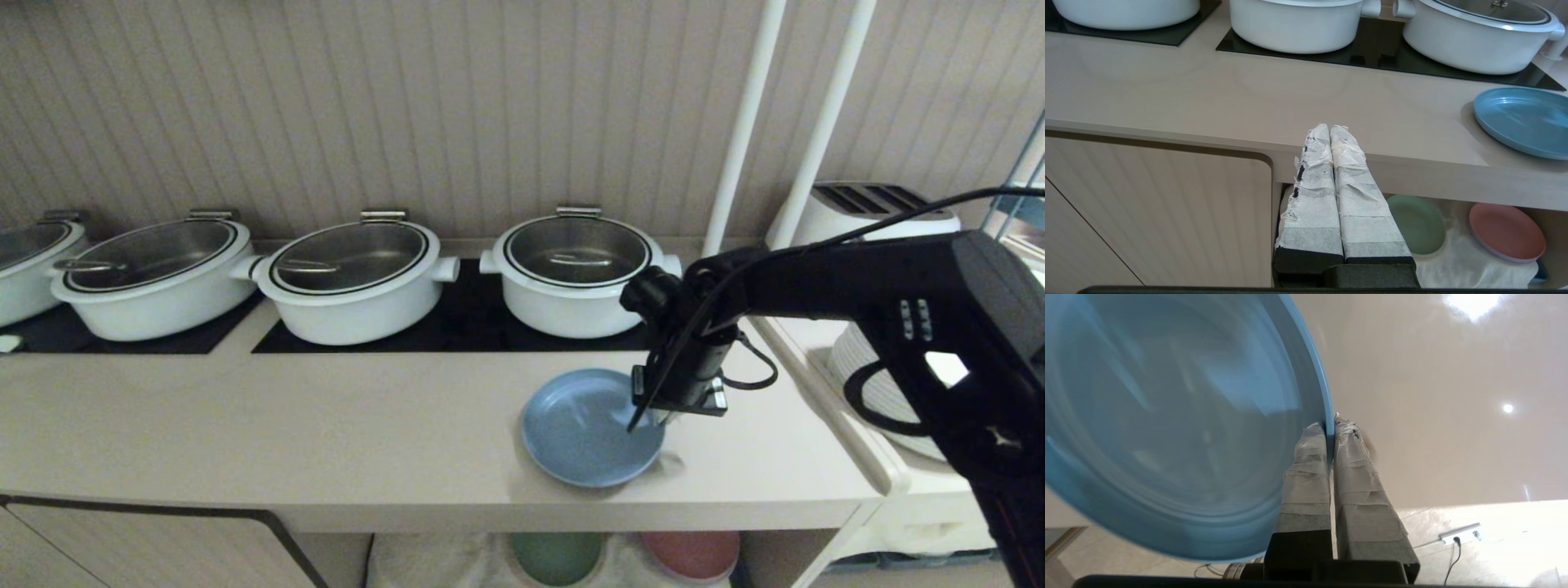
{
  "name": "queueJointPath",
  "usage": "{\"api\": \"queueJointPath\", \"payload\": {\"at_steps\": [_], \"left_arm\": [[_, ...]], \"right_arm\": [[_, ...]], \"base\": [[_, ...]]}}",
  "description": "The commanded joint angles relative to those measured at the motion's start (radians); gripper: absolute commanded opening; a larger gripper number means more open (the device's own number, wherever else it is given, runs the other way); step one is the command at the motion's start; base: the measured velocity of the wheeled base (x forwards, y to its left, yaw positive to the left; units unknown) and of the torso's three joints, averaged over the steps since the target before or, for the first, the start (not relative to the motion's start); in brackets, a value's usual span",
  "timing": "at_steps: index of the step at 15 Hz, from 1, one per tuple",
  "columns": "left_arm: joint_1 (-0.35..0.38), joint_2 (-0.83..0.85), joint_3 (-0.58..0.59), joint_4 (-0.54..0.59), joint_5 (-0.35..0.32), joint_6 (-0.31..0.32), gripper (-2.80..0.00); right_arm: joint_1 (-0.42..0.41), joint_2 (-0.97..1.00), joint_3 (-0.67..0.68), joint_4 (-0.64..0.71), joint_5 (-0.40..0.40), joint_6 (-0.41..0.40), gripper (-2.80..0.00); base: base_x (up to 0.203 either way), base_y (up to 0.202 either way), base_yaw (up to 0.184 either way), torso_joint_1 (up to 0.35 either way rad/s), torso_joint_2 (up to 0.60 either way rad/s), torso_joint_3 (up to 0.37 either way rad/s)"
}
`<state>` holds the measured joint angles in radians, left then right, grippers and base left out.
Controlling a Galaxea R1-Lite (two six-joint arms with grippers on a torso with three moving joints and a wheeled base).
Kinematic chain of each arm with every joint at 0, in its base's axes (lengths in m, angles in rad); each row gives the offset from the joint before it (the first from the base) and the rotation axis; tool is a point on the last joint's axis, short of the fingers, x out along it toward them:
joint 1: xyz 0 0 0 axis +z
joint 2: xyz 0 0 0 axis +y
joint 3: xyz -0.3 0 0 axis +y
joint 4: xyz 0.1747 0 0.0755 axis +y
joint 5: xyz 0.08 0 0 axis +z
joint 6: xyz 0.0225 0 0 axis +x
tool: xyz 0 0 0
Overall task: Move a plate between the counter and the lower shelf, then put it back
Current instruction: Pick up the plate
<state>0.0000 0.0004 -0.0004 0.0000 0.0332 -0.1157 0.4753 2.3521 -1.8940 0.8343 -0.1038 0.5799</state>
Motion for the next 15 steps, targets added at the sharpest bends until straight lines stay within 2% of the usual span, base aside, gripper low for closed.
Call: {"api": "queueJointPath", "payload": {"at_steps": [1,6,9,12,15], "left_arm": [[0.000,0.000,0.000,0.000,0.001,-0.001,-2.80],[0.000,0.000,0.000,0.000,0.001,-0.001,-2.80],[0.000,0.000,0.000,0.000,0.001,-0.001,-2.80],[0.000,0.000,-0.001,0.000,0.001,-0.001,-2.80],[0.000,0.000,-0.001,0.000,0.001,-0.001,-2.80]], "right_arm": [[0.000,-0.031,0.003,0.016,0.004,0.015,-2.80],[-0.012,-0.083,0.047,0.017,0.027,0.026,-2.80],[-0.028,-0.138,0.080,0.016,0.101,0.025,-2.80],[-0.042,-0.180,0.126,0.013,0.122,0.026,-2.80],[-0.065,-0.228,0.169,0.008,0.176,0.025,-2.80]], "base": [[0.000,0.000,0.000,0.000,0.00,0.000],[0.000,0.000,0.000,0.000,0.00,0.000],[0.000,0.000,0.000,0.000,0.00,0.000],[0.000,0.000,0.000,0.000,0.00,0.000],[0.000,0.000,0.000,0.000,0.00,0.000]]}}
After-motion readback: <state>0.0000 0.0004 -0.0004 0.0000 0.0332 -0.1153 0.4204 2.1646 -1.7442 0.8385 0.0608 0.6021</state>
